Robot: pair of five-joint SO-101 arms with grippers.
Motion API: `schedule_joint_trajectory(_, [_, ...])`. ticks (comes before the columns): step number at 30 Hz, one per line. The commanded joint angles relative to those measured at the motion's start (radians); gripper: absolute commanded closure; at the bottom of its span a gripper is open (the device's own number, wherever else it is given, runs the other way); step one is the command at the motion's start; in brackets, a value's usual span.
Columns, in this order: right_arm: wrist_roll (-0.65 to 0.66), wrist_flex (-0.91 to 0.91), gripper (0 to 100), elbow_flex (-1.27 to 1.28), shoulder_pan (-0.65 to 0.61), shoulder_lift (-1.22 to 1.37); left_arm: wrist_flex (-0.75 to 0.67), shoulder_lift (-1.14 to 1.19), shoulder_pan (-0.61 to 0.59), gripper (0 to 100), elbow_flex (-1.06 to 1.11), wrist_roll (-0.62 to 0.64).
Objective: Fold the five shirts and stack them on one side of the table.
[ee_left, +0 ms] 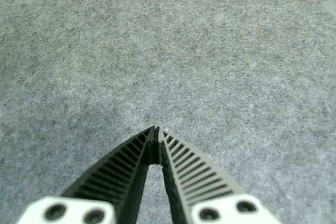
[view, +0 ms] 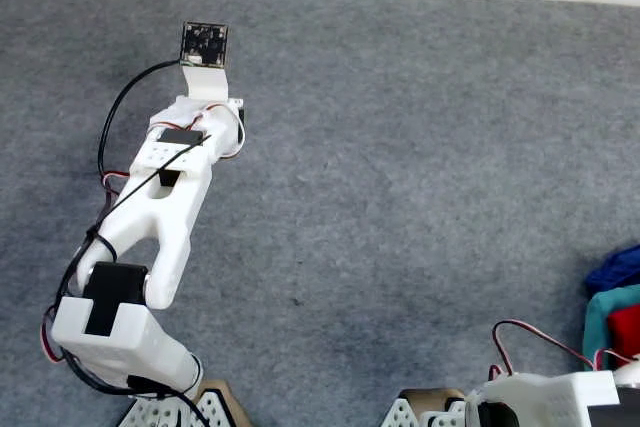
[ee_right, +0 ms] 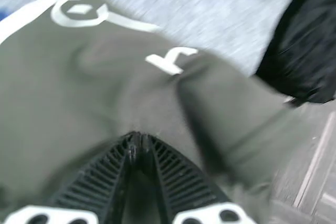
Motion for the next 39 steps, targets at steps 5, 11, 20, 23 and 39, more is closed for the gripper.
schedule_joint_trajectory(5, [-0.020,0.182,99.1,-0.008,-0.113,-0.054,-0.020,-0.005,0.016,99,-0.008,-0.008])
schedule_joint_trajectory(11, [-0.204,0.081,99.1,-0.027,-0.185,-0.064,-0.020,-0.015,0.010,99,-0.007,-0.005])
schedule_joint_trajectory(20, [-0.417,0.191,99.1,-0.240,-0.441,-0.064,-0.017,-0.019,-0.024,99,-0.013,-0.002])
schedule_joint_trajectory(23, [-0.434,0.335,99.1,-0.300,-0.581,-0.064,-0.017,-0.079,-0.062,99,-0.013,0.000])
schedule_joint_trajectory(39, [-0.454,0.601,99.1,-0.073,-1.078,-0.455,0.491,-0.797,-0.214,99,0.193,0.118])
